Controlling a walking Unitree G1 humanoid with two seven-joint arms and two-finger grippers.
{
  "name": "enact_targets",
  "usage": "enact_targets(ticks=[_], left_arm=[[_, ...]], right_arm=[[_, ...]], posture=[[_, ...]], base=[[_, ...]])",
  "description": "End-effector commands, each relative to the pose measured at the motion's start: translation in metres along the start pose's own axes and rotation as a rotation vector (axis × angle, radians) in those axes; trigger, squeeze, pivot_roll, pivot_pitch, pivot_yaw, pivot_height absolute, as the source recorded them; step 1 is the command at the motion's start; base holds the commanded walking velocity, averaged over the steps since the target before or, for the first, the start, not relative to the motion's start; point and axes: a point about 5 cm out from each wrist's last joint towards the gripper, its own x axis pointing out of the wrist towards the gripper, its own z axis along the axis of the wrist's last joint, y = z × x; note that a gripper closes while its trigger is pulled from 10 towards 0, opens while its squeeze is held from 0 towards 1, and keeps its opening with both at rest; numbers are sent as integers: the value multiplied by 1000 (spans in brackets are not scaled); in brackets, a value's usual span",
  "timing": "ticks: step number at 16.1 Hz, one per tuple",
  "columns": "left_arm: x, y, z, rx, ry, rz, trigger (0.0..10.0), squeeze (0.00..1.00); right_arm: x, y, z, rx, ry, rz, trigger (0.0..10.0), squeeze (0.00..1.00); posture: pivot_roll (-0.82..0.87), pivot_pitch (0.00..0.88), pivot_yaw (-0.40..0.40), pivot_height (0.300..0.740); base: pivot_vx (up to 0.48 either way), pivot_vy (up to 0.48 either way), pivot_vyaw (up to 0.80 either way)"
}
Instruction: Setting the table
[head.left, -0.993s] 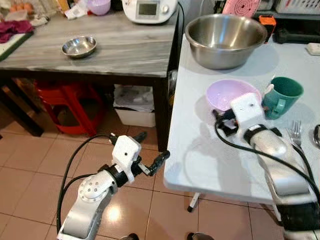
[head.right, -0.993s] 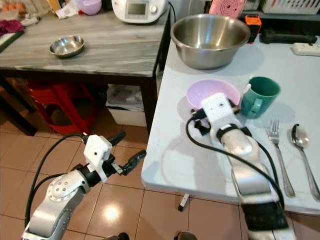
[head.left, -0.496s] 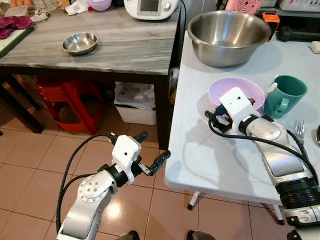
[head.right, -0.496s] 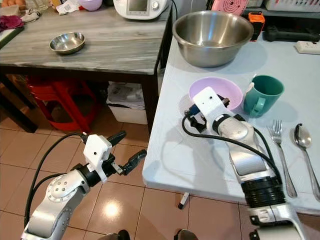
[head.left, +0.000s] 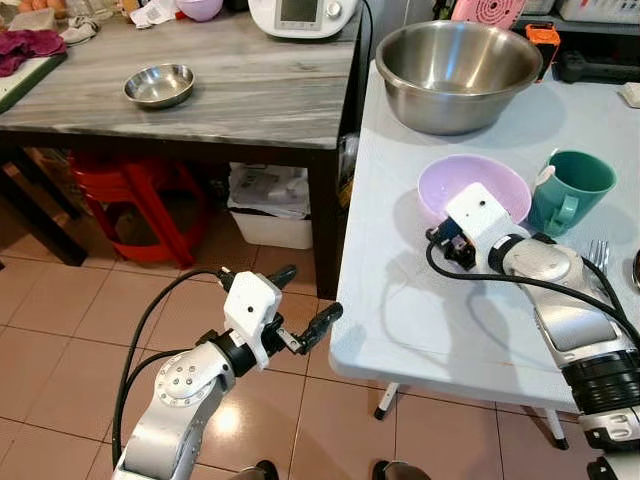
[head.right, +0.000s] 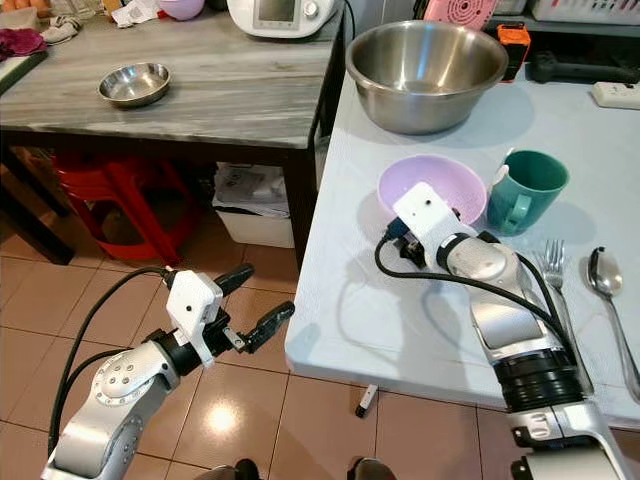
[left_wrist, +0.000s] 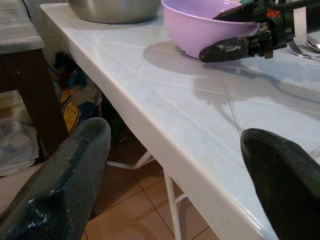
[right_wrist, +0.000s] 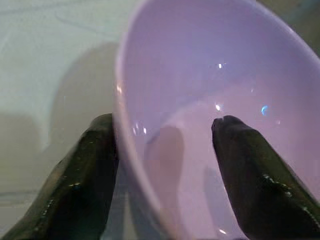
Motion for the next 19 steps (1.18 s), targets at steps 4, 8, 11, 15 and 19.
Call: enact_targets(ticks=[4,8,11,15,19], left_arm=[[-1,0,3,11,-9,0,10000,0],[-1,2,4,11,-8,5,10000,0],[-2,2,4,12,-4,7,10000,0],[-2,3,5,16,-1,8,10000,0],[-1,10,6,5,-8,55,10000,0]], right_arm=[[-1,-4,0,-37,3,22,0,0],[0,-2,0,-32,-6,37,0,0],[0,0,0,-23,-13,45,0,0],[-1,1,3,-10,-37,47,0,0],[-3,-1,11,34,-109,-2,0,0]], posture=[[-177,177,53,740],[-173,177,53,740],[-170,178,58,740],[-170,180,62,740],[-168,174,59,740]], base=[[0,0,0],[0,0,0],[0,0,0],[0,0,0],[0,0,0]])
